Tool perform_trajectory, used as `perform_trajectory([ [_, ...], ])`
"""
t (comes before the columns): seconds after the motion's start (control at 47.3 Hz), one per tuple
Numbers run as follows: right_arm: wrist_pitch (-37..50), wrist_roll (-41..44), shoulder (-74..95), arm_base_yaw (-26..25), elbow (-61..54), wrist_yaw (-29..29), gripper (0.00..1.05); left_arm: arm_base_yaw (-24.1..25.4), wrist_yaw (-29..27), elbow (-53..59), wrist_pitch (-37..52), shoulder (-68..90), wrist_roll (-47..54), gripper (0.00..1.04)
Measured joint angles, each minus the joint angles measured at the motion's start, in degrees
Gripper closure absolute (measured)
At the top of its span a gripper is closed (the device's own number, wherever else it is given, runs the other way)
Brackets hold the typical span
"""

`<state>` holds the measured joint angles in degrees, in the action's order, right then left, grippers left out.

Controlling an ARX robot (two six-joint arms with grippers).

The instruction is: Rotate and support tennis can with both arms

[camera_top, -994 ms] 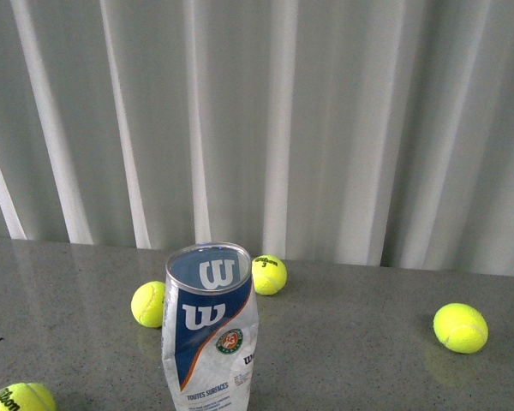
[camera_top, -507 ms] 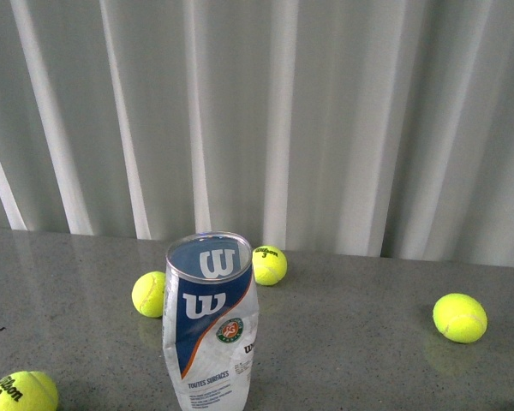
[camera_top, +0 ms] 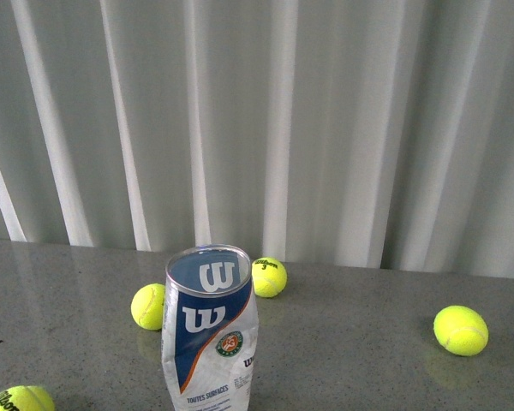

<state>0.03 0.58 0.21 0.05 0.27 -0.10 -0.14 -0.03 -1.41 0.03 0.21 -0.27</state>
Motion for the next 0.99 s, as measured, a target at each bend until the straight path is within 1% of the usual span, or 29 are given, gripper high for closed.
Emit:
perform_trajectory([
  [0.994, 0.0, 0.0, 0.0, 0.0, 0.0, 0.0, 0.07, 0.0, 0.0, 0.0, 0.0, 0.0, 0.0, 0.07],
])
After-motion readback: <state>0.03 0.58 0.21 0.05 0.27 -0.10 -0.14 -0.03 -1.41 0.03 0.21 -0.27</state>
